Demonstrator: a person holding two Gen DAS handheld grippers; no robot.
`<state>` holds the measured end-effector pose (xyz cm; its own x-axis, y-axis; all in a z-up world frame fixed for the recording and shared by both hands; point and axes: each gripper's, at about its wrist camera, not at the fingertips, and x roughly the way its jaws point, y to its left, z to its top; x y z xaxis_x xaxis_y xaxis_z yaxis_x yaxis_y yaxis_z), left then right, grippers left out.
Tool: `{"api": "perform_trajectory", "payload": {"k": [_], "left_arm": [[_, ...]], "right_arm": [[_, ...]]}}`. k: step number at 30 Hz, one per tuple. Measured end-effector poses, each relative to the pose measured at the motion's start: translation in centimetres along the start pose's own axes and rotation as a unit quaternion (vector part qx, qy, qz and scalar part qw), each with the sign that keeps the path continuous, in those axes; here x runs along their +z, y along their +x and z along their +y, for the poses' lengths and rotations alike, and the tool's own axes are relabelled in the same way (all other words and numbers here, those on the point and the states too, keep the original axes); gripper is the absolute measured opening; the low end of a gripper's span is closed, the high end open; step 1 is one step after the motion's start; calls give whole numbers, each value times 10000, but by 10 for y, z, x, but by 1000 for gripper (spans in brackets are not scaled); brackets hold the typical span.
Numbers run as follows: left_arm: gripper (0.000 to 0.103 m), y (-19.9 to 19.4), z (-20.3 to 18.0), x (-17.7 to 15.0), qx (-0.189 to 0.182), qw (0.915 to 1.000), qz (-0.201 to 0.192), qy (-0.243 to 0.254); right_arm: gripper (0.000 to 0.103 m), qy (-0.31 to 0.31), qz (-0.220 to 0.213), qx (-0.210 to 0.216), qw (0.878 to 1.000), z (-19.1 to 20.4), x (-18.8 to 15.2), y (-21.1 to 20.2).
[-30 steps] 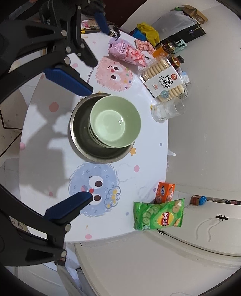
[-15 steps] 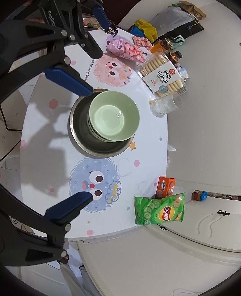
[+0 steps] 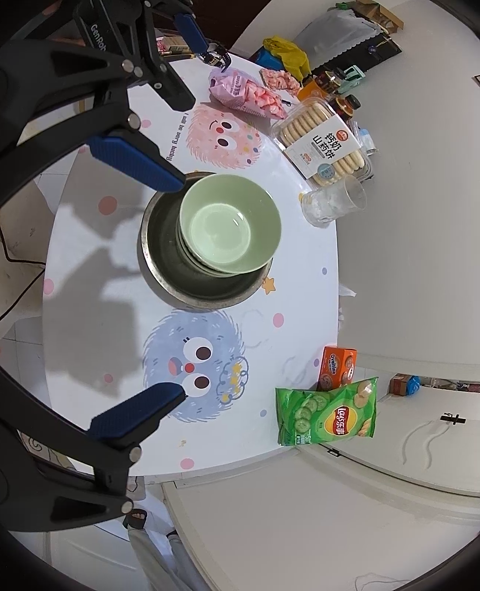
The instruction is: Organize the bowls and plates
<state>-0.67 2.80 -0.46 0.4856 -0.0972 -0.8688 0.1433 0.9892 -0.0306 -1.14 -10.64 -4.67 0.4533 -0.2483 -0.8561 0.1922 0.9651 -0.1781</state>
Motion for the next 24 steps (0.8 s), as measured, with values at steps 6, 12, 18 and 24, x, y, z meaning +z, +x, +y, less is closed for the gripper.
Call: {"api": "perform_trajectory", "payload": {"k": [6, 12, 18, 24], "left_arm": [[103, -1, 0, -1, 19, 10000, -24, 24], [103, -1, 0, -1, 21, 10000, -23, 16], [103, 0, 1, -1, 15, 10000, -11, 22], [103, 0, 1, -1, 11, 10000, -6, 23]], "right_arm": [[103, -3, 15, -10, 10000, 0, -1, 0], [103, 8, 22, -23, 10000, 0, -2, 0], [103, 1, 39, -22, 10000, 0, -2, 1], [103, 11, 44, -24, 10000, 0, -1, 1]]}}
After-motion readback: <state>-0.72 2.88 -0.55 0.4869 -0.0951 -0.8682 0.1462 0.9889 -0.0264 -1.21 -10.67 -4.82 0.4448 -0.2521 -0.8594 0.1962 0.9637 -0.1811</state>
